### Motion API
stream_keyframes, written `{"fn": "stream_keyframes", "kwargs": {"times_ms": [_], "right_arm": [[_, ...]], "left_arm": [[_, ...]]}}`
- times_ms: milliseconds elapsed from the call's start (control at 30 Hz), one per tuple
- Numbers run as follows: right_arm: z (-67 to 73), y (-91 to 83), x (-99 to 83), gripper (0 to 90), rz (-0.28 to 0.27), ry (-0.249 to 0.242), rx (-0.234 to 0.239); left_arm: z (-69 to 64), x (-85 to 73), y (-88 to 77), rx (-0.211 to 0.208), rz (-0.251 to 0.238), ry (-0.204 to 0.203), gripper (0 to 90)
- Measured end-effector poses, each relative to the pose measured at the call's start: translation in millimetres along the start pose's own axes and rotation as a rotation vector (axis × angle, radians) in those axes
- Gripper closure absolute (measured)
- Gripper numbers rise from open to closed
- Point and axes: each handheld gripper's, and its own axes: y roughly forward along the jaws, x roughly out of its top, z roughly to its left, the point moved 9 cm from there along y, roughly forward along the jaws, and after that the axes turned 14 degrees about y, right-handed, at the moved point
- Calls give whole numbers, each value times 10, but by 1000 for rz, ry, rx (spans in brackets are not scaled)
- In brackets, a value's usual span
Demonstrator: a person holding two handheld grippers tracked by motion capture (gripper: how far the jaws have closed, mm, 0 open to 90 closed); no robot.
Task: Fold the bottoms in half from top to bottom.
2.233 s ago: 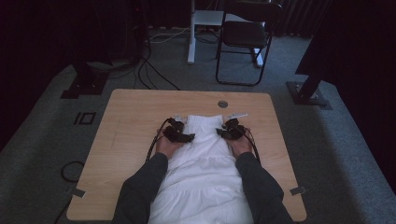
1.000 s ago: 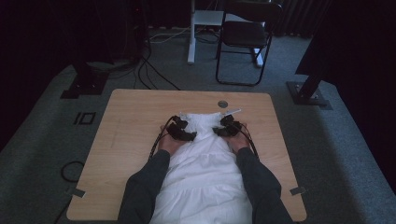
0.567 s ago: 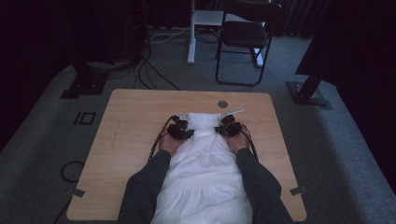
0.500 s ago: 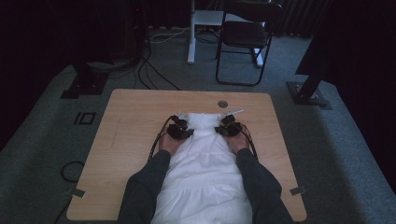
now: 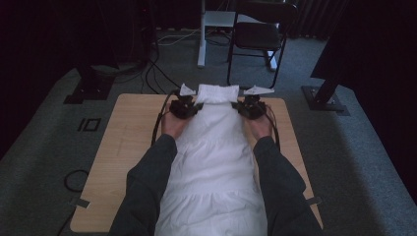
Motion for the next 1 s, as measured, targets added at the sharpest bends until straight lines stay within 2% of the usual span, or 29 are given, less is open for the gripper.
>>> {"fn": "stream_keyframes", "kwargs": {"times_ms": [67,100,133,167,233,333,367,400,433,500,633,667,700,767,800,833,867,900,933,967,1000], "right_arm": [[71,-135,255,825,-62,-20,-2],[71,-135,255,825,-62,-20,-2],[151,-232,450,823,-82,-41,8],[178,-262,502,823,-86,-55,5],[229,-300,540,822,-79,-71,8],[265,-317,502,822,-62,-81,17],[265,-317,502,820,-62,-81,17],[314,-321,352,818,-28,-90,30],[314,-321,352,818,-28,-90,30],[364,-347,232,815,4,-90,55],[503,-521,-13,812,28,-101,104],[587,-652,-148,812,32,-101,132],[587,-652,-148,812,32,-101,132],[678,-800,-304,812,27,-104,163],[766,-941,-499,811,36,-115,189],[766,-941,-499,811,36,-115,189],[844,-1060,-716,810,51,-124,210],[844,-1060,-716,809,51,-124,210],[898,-1152,-932,809,61,-125,227],[898,-1152,-932,809,61,-125,227],[931,-1199,-1155,808,82,-122,239]], "left_arm": [[84,203,-117,20,-38,1,823],[84,203,-117,20,-38,1,823],[146,335,-210,33,-52,3,822],[155,355,-239,37,-52,10,822],[143,338,-269,33,-45,10,820],[130,302,-280,26,-37,12,819],[73,197,-304,-4,-42,-17,817],[16,95,-333,-23,-36,-28,817],[16,95,-333,-23,-36,-28,817],[-53,12,-395,-43,-37,-28,816],[-285,-131,-617,-98,-49,-3,813],[-449,-199,-759,-118,-59,26,813],[-449,-199,-759,-118,-59,26,812],[-630,-280,-911,-119,-50,89,811],[-731,-328,-986,-131,-48,110,808],[-828,-384,-1058,-139,-46,124,808],[-930,-443,-1122,-149,-49,128,807],[-1034,-512,-1178,-162,-53,131,807],[-1136,-591,-1217,-170,-54,133,807],[-1229,-680,-1247,-180,-49,134,807],[-1315,-772,-1267,-188,-44,134,806]]}}
